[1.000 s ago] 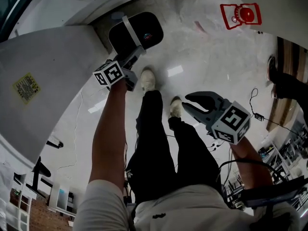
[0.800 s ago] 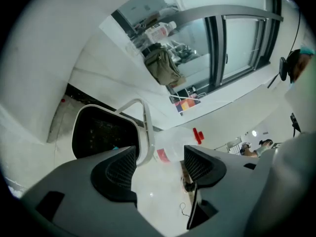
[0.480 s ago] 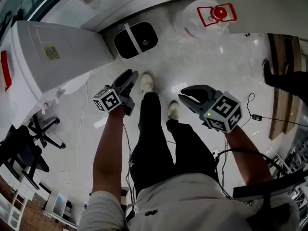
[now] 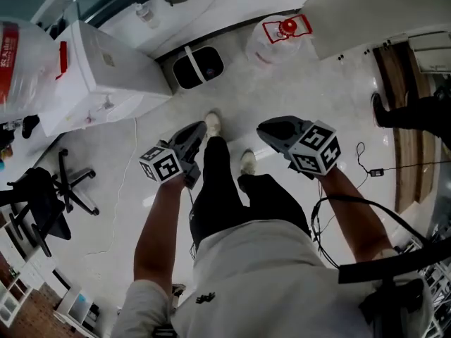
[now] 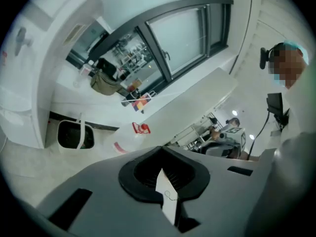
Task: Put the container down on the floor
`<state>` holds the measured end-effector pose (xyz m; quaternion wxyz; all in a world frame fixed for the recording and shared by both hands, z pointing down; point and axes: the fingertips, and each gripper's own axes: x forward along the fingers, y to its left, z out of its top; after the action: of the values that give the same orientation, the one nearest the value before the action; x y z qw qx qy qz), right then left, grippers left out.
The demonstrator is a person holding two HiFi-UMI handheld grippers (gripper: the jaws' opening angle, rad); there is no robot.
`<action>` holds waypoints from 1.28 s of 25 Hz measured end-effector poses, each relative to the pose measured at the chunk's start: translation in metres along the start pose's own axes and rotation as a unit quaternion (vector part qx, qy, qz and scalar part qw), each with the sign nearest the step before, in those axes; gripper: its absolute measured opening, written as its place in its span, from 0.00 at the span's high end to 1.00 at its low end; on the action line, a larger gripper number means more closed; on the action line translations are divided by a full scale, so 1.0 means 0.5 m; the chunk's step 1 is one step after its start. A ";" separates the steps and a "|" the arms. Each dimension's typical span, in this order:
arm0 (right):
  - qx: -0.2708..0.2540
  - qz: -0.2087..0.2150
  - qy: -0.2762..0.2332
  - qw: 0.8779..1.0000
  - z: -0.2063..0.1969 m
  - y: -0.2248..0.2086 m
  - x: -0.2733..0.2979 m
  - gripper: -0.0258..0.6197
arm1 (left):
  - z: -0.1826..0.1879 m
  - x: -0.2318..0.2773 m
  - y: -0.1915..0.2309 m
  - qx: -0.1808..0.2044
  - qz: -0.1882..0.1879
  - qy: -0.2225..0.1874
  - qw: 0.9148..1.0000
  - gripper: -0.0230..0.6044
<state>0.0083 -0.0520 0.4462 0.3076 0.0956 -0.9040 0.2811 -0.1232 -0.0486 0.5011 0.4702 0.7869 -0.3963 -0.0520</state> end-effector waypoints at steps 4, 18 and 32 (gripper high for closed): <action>-0.032 0.016 0.023 0.999 -0.002 0.081 -0.051 0.91 | -0.008 -0.031 -0.182 0.057 -0.041 0.039 0.997 0.95; -0.104 0.042 0.051 0.992 0.036 0.245 -0.182 0.92 | -0.031 -0.081 -0.567 0.190 -0.072 0.112 0.973 0.95; -0.101 0.045 0.025 0.994 0.025 0.271 -0.234 0.92 | -0.062 -0.066 -0.607 0.211 -0.051 0.122 0.968 0.95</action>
<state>0.0480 0.0524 0.3058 0.3257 0.0159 -0.9230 0.2042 0.0429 0.0690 0.2717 0.3346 0.8879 -0.2977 0.1054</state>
